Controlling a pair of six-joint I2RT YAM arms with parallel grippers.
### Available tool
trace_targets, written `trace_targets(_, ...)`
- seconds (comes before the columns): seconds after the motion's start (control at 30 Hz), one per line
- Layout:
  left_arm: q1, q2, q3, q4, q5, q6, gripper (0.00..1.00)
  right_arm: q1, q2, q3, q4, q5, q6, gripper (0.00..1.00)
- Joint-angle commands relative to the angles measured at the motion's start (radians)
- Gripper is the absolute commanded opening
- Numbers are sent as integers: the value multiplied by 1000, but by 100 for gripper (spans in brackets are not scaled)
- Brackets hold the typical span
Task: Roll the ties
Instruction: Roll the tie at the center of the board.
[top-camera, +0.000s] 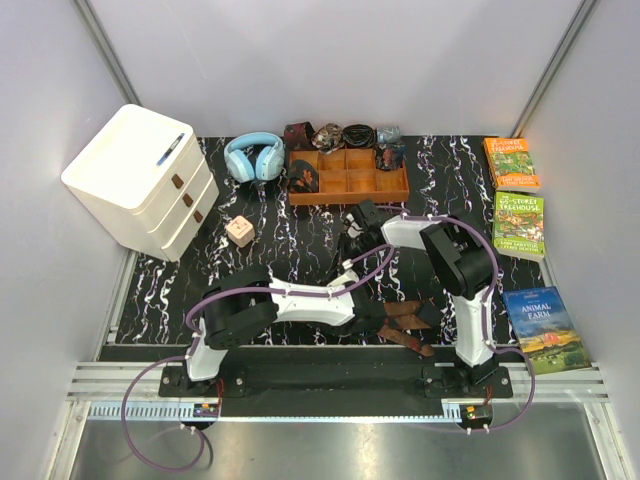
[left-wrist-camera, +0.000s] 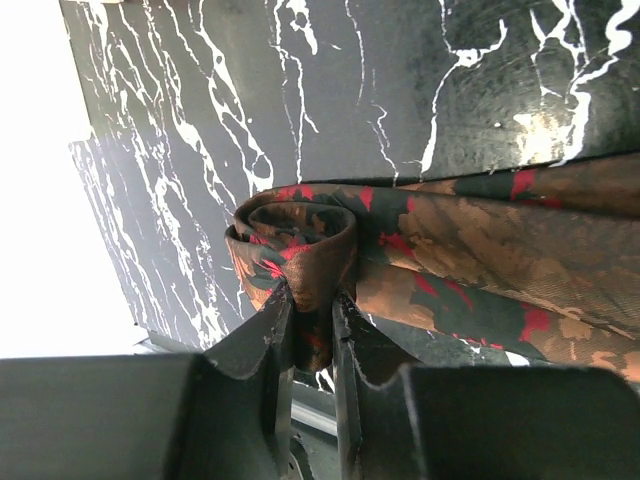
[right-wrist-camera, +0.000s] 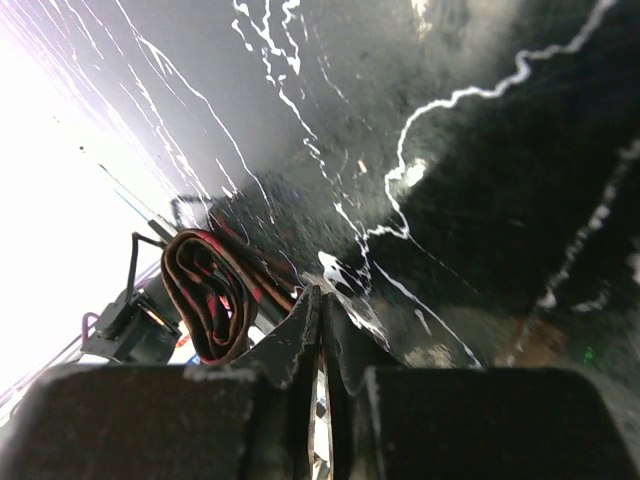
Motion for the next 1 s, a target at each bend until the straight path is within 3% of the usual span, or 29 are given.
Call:
trace_targets(0.0,-4,1,27,40,36,31,18,-13,-67,41,-63,23,-57,9)
trace_targets(0.2,-5,-31,30,78,89,84,36,-28,-93,46,-92,41,-76,9)
trace_targets(0.37,-4,-82,42,131,154,156,59,-30,-111,60,-115,51,-84,9)
trace_targets(0.47,-2,-123,65,140,197,181,64,-30,-119,69,-121,52,-85,9)
trace_targets(0.6,7,-192,96,139,241,195,66,-28,-117,90,-138,52,-91,9)
trace_targets(0.73,56,-303,93,140,309,166,56,-25,-116,113,-168,69,-103,10)
trace_targets(0.97,220,-623,-144,216,418,110,51,31,-176,163,-265,193,-130,9)
